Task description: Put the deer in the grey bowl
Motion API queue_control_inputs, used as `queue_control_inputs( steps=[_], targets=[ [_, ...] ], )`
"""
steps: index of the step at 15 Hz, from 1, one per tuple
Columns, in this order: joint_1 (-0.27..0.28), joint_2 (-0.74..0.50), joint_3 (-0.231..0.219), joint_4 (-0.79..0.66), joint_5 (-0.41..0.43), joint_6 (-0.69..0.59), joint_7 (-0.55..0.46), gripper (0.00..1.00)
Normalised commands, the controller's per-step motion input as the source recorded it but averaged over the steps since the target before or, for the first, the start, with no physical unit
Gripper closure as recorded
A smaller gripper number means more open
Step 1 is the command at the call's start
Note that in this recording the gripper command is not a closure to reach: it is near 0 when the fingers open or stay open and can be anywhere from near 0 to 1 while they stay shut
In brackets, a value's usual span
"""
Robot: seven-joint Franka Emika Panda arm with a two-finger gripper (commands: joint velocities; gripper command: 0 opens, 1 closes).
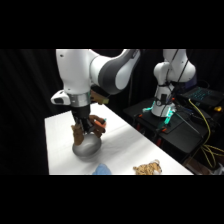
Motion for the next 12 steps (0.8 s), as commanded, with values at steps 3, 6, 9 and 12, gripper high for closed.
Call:
queue_control_inputs(
  steps=[3,6,9,12],
  targets=[
    [0.026,0.50,-0.038,0.58,-0.053,0.00,0.09,0.31],
    [-0.018,0.31,-0.008,0.36,0.027,0.02,0.00,0.31],
    [-0.057,0.06,0.015,0.12,0.075,0.04,-0.05,0.00],
    [-0.071,-0.14,0.012,-0.06,0.078,0.09,-0.07,0.00]
  ],
)
